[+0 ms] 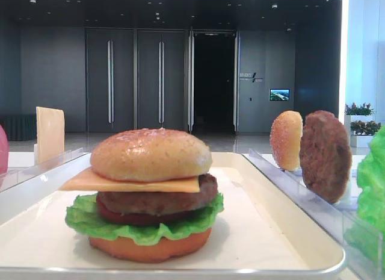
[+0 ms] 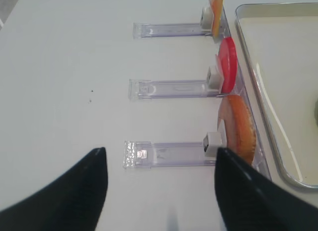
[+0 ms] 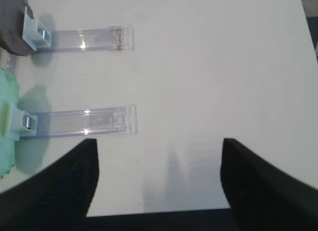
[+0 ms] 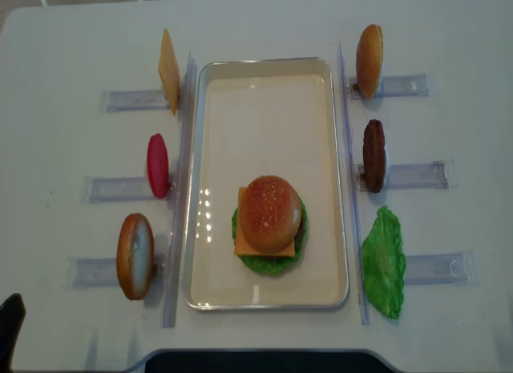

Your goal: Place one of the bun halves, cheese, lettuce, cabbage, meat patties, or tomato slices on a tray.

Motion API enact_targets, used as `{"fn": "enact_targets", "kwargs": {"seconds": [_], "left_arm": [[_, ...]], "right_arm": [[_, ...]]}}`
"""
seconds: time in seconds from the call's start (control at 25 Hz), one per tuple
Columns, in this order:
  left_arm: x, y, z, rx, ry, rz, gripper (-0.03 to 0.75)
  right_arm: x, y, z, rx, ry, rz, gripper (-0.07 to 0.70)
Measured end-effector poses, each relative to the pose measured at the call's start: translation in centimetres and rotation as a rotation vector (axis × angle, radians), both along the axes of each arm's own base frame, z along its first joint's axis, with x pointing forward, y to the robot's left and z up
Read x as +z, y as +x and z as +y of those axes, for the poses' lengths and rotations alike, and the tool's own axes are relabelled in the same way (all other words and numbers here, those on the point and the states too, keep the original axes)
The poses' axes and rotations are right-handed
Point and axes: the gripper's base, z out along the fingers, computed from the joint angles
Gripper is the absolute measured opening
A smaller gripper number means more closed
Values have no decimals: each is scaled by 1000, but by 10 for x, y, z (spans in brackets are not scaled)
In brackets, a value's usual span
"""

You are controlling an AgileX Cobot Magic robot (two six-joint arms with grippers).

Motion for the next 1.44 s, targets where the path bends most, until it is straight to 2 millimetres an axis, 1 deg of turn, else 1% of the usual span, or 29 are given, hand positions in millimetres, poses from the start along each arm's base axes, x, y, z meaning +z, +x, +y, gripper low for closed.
{"fn": "enact_targets", "kwargs": {"seconds": [0.12, 0.28, 0.4, 0.6, 0.76, 0.96, 1.44], "left_arm": [[0, 0, 0, 0, 0, 0, 517], [0, 0, 0, 0, 0, 0, 517], [0, 0, 0, 0, 0, 0, 517], [0, 0, 0, 0, 0, 0, 517], [0, 0, 0, 0, 0, 0, 517], [0, 0, 0, 0, 0, 0, 517], [0, 0, 0, 0, 0, 0, 517]], "right_arm": [[-8, -13, -1, -7, -20, -44, 518], [-11, -30, 0, -9, -30, -158, 518], [-17, -40, 1, -11, -35, -236, 518], [-26, -54, 2, -12, -40, -320, 518], [-27, -55, 2, -12, -41, -323, 518], [-32, -50, 2, -12, -38, -321, 518], [-32, -50, 2, -52, 7, -332, 518]]}}
